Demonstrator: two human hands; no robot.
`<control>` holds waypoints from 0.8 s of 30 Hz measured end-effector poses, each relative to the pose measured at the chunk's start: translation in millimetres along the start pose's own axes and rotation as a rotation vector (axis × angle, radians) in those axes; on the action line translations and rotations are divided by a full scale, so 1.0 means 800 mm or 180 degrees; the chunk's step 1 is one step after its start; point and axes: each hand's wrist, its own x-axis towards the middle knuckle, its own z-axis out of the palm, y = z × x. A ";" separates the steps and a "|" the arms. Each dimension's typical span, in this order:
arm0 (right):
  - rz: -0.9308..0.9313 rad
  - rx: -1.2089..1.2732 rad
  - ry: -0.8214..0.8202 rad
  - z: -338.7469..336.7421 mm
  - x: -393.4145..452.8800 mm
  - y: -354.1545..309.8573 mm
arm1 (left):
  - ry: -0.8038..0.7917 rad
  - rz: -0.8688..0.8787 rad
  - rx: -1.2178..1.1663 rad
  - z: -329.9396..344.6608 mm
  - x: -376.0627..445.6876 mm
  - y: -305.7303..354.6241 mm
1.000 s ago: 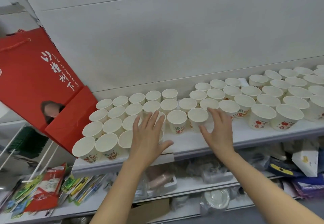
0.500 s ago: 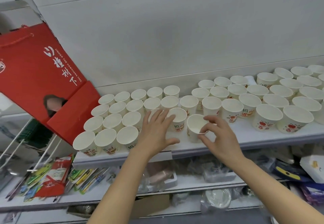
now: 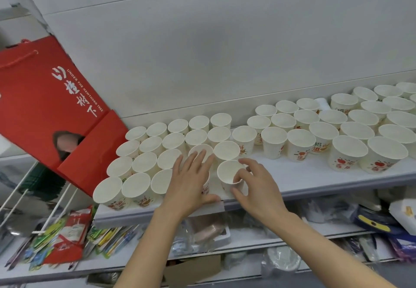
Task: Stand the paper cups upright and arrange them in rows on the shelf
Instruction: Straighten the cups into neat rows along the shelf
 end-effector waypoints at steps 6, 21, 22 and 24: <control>0.0013 0.0163 0.0706 -0.041 0.012 0.045 | 0.0307 0.0063 -0.1144 -0.034 0.031 0.018; -0.1313 -0.0720 0.0566 -0.075 0.061 0.182 | -0.0070 -0.0027 -0.0268 -0.012 0.171 0.112; -0.1399 -0.0646 0.0527 -0.080 0.053 0.185 | -0.0132 0.0077 -0.0217 -0.015 0.164 0.115; -0.1490 -0.0508 0.0465 -0.088 0.041 0.189 | -0.0258 0.0249 -0.0190 -0.022 0.154 0.121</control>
